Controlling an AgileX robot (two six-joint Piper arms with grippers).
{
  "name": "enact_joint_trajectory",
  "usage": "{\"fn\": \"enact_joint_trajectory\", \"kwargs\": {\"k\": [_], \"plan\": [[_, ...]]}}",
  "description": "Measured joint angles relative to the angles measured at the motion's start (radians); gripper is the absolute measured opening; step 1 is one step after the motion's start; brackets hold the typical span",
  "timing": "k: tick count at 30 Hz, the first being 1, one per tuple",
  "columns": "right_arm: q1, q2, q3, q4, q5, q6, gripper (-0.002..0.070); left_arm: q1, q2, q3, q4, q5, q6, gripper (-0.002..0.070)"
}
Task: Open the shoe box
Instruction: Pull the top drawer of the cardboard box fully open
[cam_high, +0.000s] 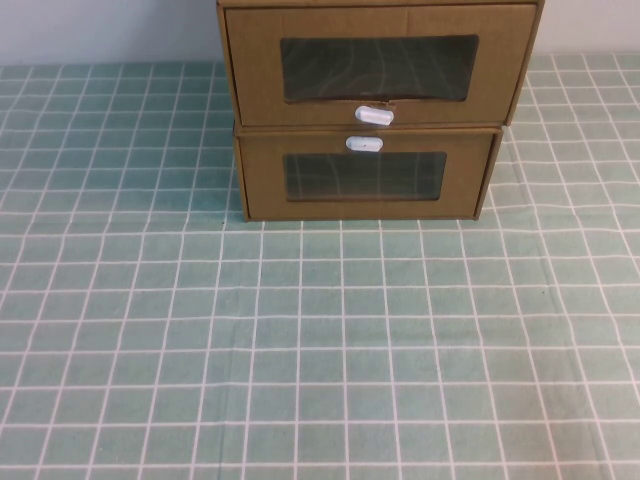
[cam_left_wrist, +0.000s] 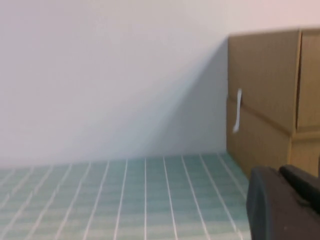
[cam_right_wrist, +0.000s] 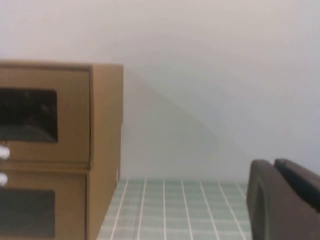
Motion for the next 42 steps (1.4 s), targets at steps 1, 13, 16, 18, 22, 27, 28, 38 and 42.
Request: {"fn": "enact_joint_trajectory", "kwargs": {"k": [1, 13, 16, 18, 22, 27, 28, 38, 42], "plan": [[0.0, 0.0, 0.0, 0.0, -0.034, 0.0, -0.0013, 0.0, 0.0, 0.0, 0.0, -0.029, 0.0, -0.0005], [0.0, 0.0, 0.0, 0.0, -0.287, 0.0, -0.0013, 0.0, 0.0, 0.0, 0.0, -0.283, 0.0, -0.0005], [0.0, 0.0, 0.0, 0.0, -0.289, 0.0, -0.0013, 0.0, 0.0, 0.0, 0.0, -0.287, 0.0, -0.0005], [0.0, 0.0, 0.0, 0.002, -0.297, 0.0, -0.0013, 0.0, 0.0, 0.0, 0.0, -0.288, 0.0, -0.0005], [0.0, 0.0, 0.0, 0.002, -0.35, 0.0, -0.0013, 0.0, 0.0, 0.0, 0.0, -0.319, 0.0, -0.0005], [0.0, 0.0, 0.0, 0.004, -0.386, 0.0, -0.0013, 0.0, 0.0, 0.0, -0.004, -0.426, -0.031, -0.0005], [0.0, 0.0, 0.0, 0.004, -0.397, 0.0, -0.0013, 0.0, 0.0, 0.0, -0.004, -0.445, -0.043, -0.0005], [0.0, -0.006, 0.0, 0.057, -0.675, 0.063, -0.0013, 0.0, 0.0, 0.0, -0.007, -0.63, -0.132, -0.0005], [0.0, -0.006, -0.015, 0.136, -0.718, 0.145, -0.0013, 0.0, 0.0, -0.01, -0.019, -0.637, -0.134, -0.0005]]}}
